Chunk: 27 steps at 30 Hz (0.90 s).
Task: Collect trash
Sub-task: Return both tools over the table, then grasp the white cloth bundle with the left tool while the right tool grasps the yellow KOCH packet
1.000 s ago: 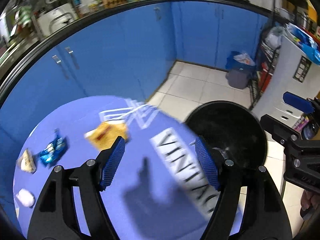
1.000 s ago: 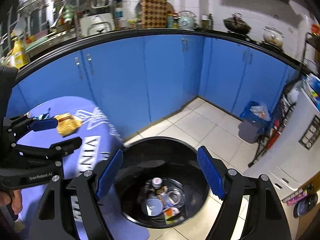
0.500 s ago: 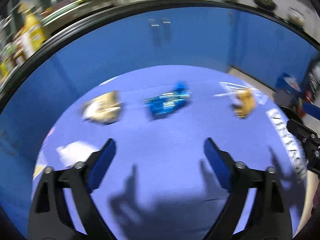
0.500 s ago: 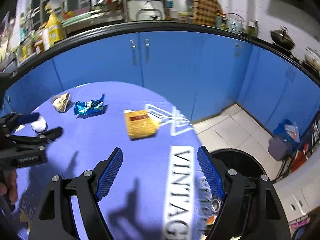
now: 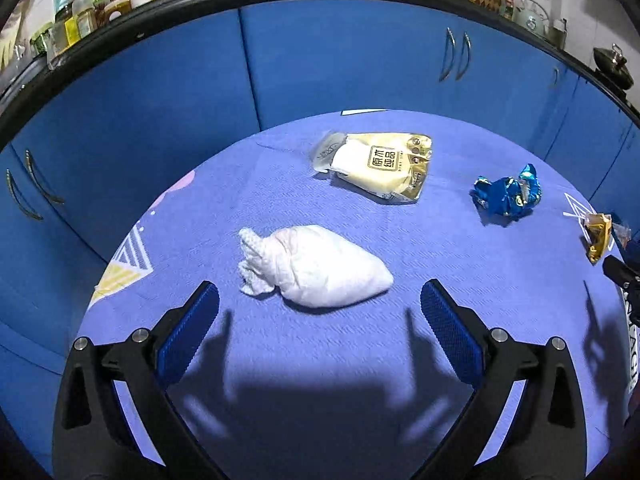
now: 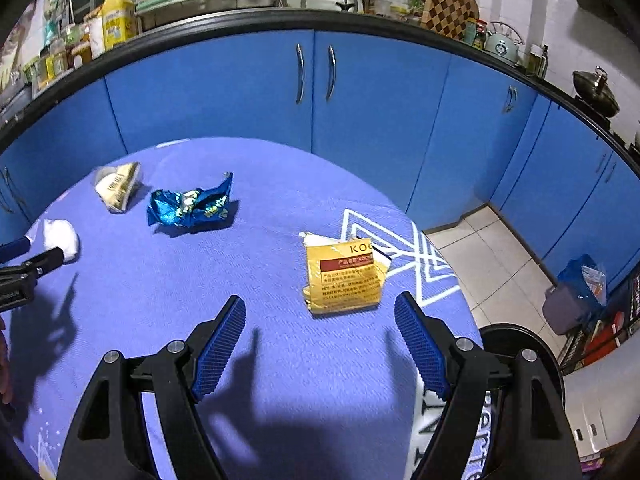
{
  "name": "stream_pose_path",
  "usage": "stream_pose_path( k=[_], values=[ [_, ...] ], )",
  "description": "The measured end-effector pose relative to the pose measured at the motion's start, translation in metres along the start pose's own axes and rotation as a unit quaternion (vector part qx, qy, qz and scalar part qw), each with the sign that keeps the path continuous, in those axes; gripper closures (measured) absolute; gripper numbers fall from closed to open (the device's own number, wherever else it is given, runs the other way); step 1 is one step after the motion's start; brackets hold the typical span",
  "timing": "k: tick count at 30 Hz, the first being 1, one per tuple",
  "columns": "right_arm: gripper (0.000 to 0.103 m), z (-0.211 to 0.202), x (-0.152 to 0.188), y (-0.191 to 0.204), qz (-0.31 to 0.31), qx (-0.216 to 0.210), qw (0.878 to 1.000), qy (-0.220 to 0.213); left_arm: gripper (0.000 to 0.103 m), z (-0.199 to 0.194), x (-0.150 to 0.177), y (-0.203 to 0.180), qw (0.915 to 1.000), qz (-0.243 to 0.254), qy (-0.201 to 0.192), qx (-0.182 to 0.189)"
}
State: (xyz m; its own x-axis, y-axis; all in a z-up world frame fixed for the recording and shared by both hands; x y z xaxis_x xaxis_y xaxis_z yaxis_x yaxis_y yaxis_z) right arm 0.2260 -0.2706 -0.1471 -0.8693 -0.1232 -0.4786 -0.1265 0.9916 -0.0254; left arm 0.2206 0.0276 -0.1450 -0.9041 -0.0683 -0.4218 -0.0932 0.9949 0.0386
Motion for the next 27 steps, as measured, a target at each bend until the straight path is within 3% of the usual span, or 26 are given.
stream_pose_path(
  k=[5, 9, 11, 12, 14, 15, 16, 19, 27],
  values=[
    [0.028, 0.014, -0.012, 0.001, 0.003, -0.001, 1.0, 0.012, 0.008, 0.012, -0.008, -0.001, 1.0, 0.002, 0.006, -0.005],
    [0.029, 0.024, -0.021, -0.001, 0.012, -0.007, 1.0, 0.022, 0.025, 0.024, -0.01, -0.002, 0.9997, 0.005, 0.023, 0.001],
    [0.041, 0.026, -0.022, 0.0, 0.014, -0.013, 1.0, 0.021, 0.028, 0.024, -0.011, -0.001, 0.9998, 0.003, 0.02, 0.004],
    [0.053, 0.027, -0.022, 0.001, 0.012, -0.016, 1.0, 0.024, 0.03, 0.024, -0.012, -0.001, 0.9998, 0.003, 0.018, 0.006],
    [0.058, 0.026, -0.022, 0.003, 0.004, -0.015, 1.0, 0.026, 0.039, 0.023, -0.012, -0.001, 0.9999, 0.004, 0.014, 0.007],
    [0.061, 0.025, -0.021, 0.005, 0.0, -0.011, 1.0, 0.025, 0.049, 0.022, -0.012, 0.0, 0.9999, 0.004, 0.011, 0.01],
    [0.062, 0.023, -0.02, 0.007, -0.004, -0.016, 1.0, 0.025, 0.06, 0.022, -0.012, 0.0, 0.9998, 0.004, 0.01, 0.014],
    [0.062, 0.016, -0.017, 0.01, -0.004, -0.021, 1.0, 0.015, 0.073, 0.02, -0.012, -0.001, 0.9993, 0.001, 0.012, 0.036],
    [0.062, -0.01, -0.005, 0.015, -0.015, -0.03, 0.999, -0.003, 0.089, -0.002, -0.001, -0.031, 0.9968, 0.041, -0.002, 0.068]
  ],
)
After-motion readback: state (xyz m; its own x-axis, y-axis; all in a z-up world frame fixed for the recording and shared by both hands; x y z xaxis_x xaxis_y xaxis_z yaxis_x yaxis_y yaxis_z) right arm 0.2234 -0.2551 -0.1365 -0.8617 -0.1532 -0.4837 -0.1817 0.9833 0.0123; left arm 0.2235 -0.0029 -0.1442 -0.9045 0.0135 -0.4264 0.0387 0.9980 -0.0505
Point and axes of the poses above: each gripper's, at about its wrist camera, not at the fingertips, and z roughly the way its jaws point, y to its left, x to its underside, the point moved 4 cm from there along z, roughly the way its jaws point, and after that the axes turned 14 degrees about y, right-handed, at the moved point
